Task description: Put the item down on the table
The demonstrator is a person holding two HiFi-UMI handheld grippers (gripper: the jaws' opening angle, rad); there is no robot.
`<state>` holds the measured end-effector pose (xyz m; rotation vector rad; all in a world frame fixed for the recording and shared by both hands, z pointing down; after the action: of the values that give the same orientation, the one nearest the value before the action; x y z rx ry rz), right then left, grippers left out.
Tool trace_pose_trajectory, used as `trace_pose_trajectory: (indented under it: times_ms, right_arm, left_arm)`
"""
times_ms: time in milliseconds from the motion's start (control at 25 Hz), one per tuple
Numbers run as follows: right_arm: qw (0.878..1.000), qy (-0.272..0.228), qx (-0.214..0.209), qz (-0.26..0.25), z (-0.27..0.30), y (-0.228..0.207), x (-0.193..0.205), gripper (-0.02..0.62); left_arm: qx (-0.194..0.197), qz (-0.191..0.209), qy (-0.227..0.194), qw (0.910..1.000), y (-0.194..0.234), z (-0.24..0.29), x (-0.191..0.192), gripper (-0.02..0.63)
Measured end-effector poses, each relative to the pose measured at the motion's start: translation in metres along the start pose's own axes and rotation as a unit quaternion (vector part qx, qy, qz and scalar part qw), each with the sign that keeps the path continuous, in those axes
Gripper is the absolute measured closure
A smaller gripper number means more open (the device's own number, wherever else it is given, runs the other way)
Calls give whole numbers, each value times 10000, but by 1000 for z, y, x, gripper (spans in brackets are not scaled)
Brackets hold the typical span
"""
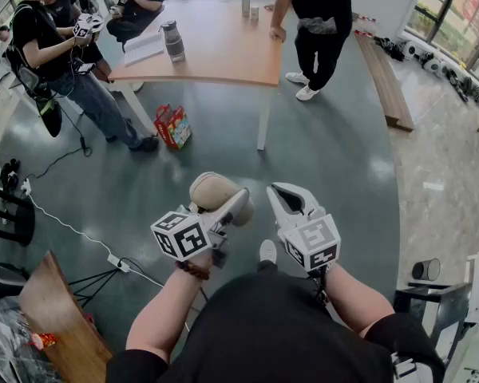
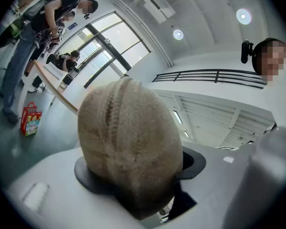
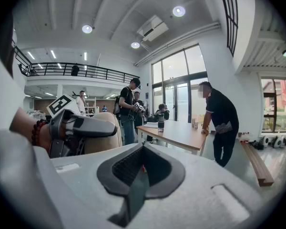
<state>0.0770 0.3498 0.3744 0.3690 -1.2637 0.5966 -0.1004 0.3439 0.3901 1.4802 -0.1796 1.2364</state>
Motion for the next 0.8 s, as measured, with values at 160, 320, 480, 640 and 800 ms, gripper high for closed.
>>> trace_pose_trajectory:
  times_ms: [160, 320, 480, 640, 800]
  right_arm:
    - [10000, 9, -65, 17, 6, -42, -6, 604]
    - [9999, 8, -130, 35, 12, -83, -9, 604]
    - [9998, 9, -209, 16, 13, -117, -12, 604]
    - [9997, -6, -256, 28, 17, -140, -15, 604]
    - [9995, 4, -317, 53, 27, -158, -20, 603]
  left_arm:
    - [-37, -31, 9, 10000, -1, 41, -10, 265]
    - [-108, -84, 21, 9999, 0, 81, -19, 265]
    - [-190, -122, -29, 9997, -1, 112, -25, 265]
    - [-230, -158, -52, 9996, -2, 134, -31, 265]
    - [-272, -305, -62, 9991, 6, 154, -40, 265]
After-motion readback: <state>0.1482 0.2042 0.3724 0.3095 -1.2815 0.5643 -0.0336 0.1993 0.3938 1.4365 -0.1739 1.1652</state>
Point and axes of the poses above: the fingertips, and each gripper's own axes: z forward along the fingers, y to its left, x out of its underside, the point moved 8 cm from there along -z, backward along the fingers, and after that the axes turned 12 degrees about -x, right-handed, at the moved point
